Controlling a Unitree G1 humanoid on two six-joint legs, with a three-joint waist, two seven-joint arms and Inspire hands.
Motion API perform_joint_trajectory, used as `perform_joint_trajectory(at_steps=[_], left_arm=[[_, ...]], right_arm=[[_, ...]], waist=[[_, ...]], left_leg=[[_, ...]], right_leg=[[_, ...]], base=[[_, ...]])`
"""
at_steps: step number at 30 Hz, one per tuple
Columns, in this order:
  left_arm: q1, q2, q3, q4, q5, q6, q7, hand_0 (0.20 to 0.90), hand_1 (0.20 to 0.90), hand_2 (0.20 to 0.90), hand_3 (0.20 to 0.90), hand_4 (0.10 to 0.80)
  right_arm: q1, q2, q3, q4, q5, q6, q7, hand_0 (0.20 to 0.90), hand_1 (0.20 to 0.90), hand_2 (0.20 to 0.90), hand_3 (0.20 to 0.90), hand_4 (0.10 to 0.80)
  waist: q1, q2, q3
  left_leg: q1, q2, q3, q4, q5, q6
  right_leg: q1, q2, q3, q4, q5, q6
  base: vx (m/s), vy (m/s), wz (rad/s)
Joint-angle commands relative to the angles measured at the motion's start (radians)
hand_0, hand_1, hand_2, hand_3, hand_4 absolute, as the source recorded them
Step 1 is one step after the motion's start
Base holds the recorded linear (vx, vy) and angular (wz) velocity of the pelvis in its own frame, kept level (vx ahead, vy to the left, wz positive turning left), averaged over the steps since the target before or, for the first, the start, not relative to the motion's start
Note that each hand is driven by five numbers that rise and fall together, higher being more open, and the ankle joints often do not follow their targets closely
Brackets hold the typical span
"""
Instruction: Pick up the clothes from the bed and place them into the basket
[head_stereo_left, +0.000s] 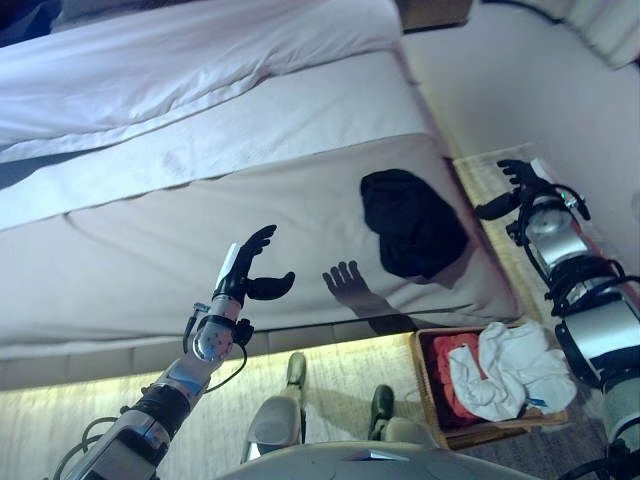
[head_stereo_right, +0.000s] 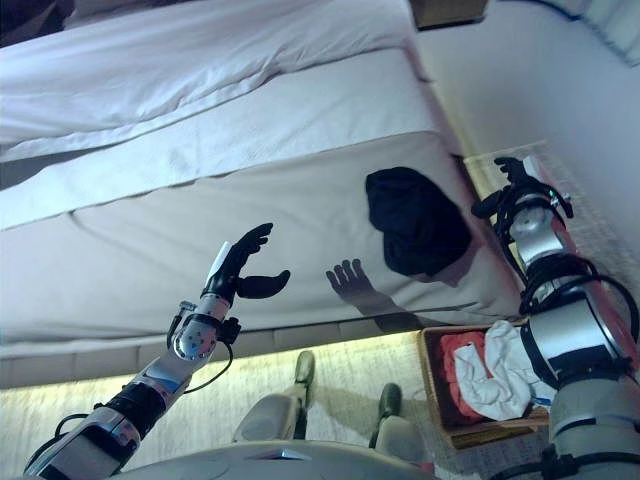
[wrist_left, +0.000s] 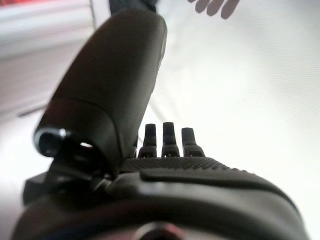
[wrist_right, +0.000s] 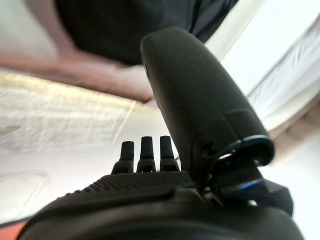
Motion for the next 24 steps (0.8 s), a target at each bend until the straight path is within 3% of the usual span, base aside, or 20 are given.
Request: perform_joint_trajectory(at_steps=[1, 6, 11, 21, 22, 23, 24], left_arm=[[-0.072, 0.061, 0.036, -0.174, -0.031, -0.121, 0.037, 0.900, 0.900, 0.900, 0.900, 0.800], [-0.057, 0.080, 0.033, -0.262, -0.032, -0.134, 0.077, 0.900, 0.900, 0.900, 0.900, 0.800], [-0.044, 0.103, 0.052, -0.326, -0.020, -0.146, 0.127, 0.900, 0.900, 0.900, 0.900, 0.800], [-0.018, 0.121, 0.067, -0.385, -0.017, -0.159, 0.154, 0.900, 0.900, 0.900, 0.900, 0.800], [-0.020, 0.121, 0.067, -0.383, -0.019, -0.161, 0.153, 0.900, 0.900, 0.900, 0.900, 0.800], [-0.020, 0.123, 0.065, -0.386, -0.017, -0.159, 0.153, 0.900, 0.900, 0.900, 0.900, 0.800], [-0.021, 0.124, 0.066, -0.386, -0.018, -0.159, 0.150, 0.900, 0.900, 0.900, 0.900, 0.800]], right_arm=[[-0.140, -0.072, 0.072, -0.042, 0.010, -0.049, -0.025, 0.900, 0.900, 0.900, 0.900, 0.800], [-0.177, -0.044, 0.091, -0.012, -0.001, -0.026, -0.034, 0.900, 0.900, 0.900, 0.900, 0.800], [-0.213, -0.028, 0.095, 0.011, -0.019, 0.018, -0.020, 0.900, 0.900, 0.900, 0.900, 0.800], [-0.254, -0.016, 0.169, 0.092, -0.105, 0.189, 0.062, 0.900, 0.900, 0.900, 0.900, 0.800], [-0.252, -0.016, 0.171, 0.102, -0.090, 0.187, 0.061, 0.752, 0.752, 0.752, 0.727, 0.627], [-0.248, -0.015, 0.169, 0.109, -0.074, 0.185, 0.051, 0.300, 0.300, 0.300, 0.200, 0.100], [-0.246, -0.014, 0.163, 0.112, -0.064, 0.188, 0.043, 0.300, 0.300, 0.300, 0.200, 0.100]], waist=[[0.046, -0.037, 0.056], [0.086, 0.000, 0.135], [0.111, 0.025, 0.199], [0.133, 0.059, 0.199], [0.134, 0.060, 0.199], [0.135, 0.061, 0.199], [0.136, 0.061, 0.199]], left_leg=[[-0.082, -0.057, -0.005, 0.280, -0.258, 0.029], [-0.213, -0.111, -0.044, 0.418, -0.280, 0.053], [-0.323, -0.152, -0.038, 0.542, -0.325, 0.071], [-0.532, -0.166, -0.020, 0.688, -0.351, 0.102], [-0.540, -0.166, -0.018, 0.698, -0.355, 0.106], [-0.545, -0.166, -0.017, 0.708, -0.358, 0.108], [-0.545, -0.166, -0.017, 0.713, -0.361, 0.109]], right_leg=[[-0.074, -0.023, -0.044, 0.196, -0.104, -0.084], [-0.192, -0.057, -0.047, 0.388, -0.162, -0.109], [-0.306, -0.078, -0.035, 0.541, -0.220, -0.114], [-0.512, -0.073, -0.025, 0.657, -0.230, -0.124], [-0.520, -0.074, -0.026, 0.663, -0.231, -0.125], [-0.524, -0.074, -0.027, 0.668, -0.231, -0.125], [-0.525, -0.074, -0.026, 0.672, -0.231, -0.125]], base=[[-0.047, -0.003, 0.35], [-0.026, 0.009, 0.29], [-0.021, 0.004, 0.19], [-0.062, 0.020, 0.06], [-0.044, 0.017, 0.04], [-0.031, 0.012, 0.05], [-0.025, 0.012, 0.06]])
